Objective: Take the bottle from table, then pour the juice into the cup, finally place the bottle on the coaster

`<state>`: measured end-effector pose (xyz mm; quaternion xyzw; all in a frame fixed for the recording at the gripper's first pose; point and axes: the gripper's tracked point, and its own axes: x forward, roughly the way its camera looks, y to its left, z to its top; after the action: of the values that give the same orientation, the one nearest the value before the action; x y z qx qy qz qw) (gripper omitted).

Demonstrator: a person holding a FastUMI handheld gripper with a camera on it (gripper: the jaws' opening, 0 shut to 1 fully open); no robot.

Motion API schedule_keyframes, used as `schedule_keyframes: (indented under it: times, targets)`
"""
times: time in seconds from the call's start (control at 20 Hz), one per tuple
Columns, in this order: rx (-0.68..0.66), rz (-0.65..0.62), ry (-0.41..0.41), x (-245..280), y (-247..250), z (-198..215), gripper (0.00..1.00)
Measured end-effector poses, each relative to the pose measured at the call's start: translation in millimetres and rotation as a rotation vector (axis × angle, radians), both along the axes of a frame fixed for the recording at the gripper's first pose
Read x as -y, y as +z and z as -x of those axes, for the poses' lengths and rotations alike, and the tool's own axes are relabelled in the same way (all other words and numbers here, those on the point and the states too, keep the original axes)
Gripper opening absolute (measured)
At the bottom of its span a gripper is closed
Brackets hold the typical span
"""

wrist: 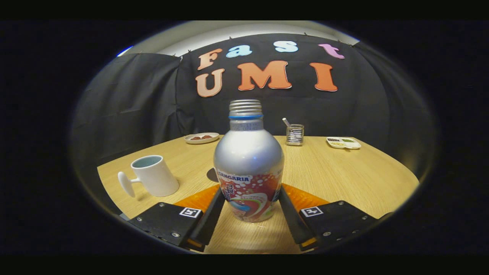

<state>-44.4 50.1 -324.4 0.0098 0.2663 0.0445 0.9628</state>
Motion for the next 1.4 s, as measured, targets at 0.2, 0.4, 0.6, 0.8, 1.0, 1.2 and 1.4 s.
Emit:
schedule_keyframes:
  times: [0.2,0.4,0.6,0.8,1.0,1.2,1.4]
  targets:
    - [0.062,0.055,0.023,-4.7,16.4,-7.2,0.78]
    - [0.082,0.147,0.051,-7.1,26.5,-16.6,0.78]
    - [0.108,0.274,0.096,-11.8,38.0,-24.7,0.78]
    - [0.147,0.46,0.141,-14.0,44.0,-34.0,0.77]
    - [0.143,0.581,0.169,-18.3,39.7,-40.8,0.77]
    - [0.167,0.692,0.195,-24.7,43.1,-45.5,0.77]
    - [0.197,0.827,0.232,-30.6,47.4,-50.4,0.77]
